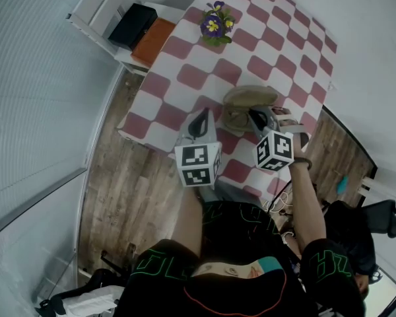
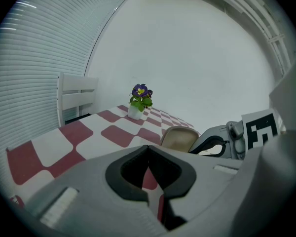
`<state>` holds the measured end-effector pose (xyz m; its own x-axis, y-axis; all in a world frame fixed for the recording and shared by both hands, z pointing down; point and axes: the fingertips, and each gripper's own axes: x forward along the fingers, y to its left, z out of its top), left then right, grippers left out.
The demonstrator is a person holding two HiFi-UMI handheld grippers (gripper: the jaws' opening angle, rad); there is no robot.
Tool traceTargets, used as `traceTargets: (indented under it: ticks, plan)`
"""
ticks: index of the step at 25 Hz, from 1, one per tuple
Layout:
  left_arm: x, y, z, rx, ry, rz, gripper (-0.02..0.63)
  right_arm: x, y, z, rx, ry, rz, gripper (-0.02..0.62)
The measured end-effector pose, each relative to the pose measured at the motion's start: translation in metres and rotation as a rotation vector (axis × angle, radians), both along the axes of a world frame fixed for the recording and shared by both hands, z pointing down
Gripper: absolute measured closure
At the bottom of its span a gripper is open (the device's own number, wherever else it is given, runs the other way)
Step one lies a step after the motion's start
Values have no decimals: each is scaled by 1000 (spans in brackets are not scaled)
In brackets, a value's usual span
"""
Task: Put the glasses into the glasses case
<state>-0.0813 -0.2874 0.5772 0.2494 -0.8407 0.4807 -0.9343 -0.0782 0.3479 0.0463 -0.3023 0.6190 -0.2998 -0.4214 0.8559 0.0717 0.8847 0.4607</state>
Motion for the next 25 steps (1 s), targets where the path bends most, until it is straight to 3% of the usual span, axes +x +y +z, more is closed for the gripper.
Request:
traceTargets:
  ticks: [9,12,25]
  plan:
    - [-4,5,1,-2,3,-13,598,1,-1,7,63,57,6,570]
    - [-6,6,0,-2,4,-17,598,-2,-3,6,48,41,29,532]
    - [-6,12,-12,28,-3,-5,598,0,-8,-21,104,-4,85,529]
